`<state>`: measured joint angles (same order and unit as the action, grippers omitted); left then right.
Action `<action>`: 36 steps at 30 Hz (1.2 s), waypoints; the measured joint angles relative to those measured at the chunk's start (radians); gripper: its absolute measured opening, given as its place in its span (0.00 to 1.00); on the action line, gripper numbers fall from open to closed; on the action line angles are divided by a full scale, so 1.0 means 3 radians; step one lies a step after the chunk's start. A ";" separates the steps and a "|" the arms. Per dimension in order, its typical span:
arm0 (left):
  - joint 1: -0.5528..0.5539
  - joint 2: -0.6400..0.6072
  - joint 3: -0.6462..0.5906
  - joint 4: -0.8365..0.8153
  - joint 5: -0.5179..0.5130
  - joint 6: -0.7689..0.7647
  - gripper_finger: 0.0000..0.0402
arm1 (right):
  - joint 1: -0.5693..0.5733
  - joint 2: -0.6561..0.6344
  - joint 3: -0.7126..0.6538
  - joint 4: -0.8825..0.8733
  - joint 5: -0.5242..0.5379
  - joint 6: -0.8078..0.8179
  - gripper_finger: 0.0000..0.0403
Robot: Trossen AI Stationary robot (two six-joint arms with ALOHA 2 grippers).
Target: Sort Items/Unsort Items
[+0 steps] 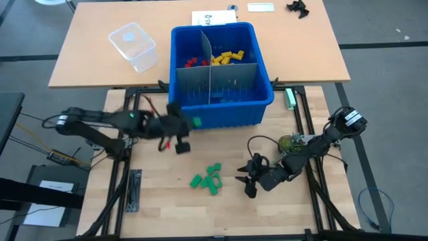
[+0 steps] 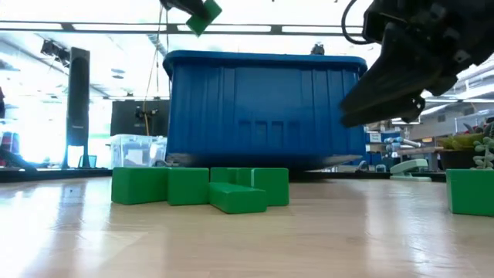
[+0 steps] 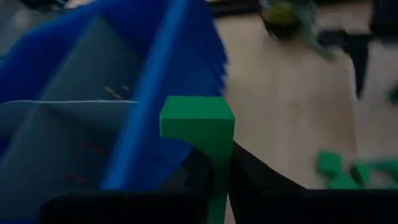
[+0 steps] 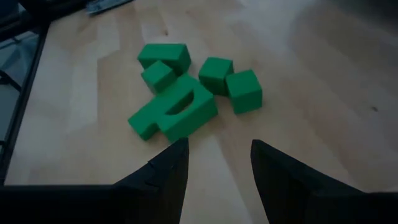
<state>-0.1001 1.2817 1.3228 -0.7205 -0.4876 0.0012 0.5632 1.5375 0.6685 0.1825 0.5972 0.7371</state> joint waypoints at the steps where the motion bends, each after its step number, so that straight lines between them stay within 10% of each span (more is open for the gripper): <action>1: 0.0086 -0.0052 0.0000 0.0027 0.0014 0.0024 0.10 | -0.0024 0.0000 0.0000 0.0005 0.0004 -0.0032 0.43; 18: 0.1828 0.0000 -0.0001 0.0183 0.0623 -0.0185 0.10 | -0.0447 0.0000 -0.0033 0.0198 -0.0203 -0.0369 0.43; 36: 0.1531 -0.0006 0.0011 0.0337 0.1146 -0.0077 0.45 | -0.0522 -0.0001 -0.0085 0.0328 -0.0486 -0.0370 0.43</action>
<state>0.3593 1.2799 1.3262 -0.6193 -0.1436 -0.0219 0.4065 1.5372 0.6430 0.2811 0.4515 0.6262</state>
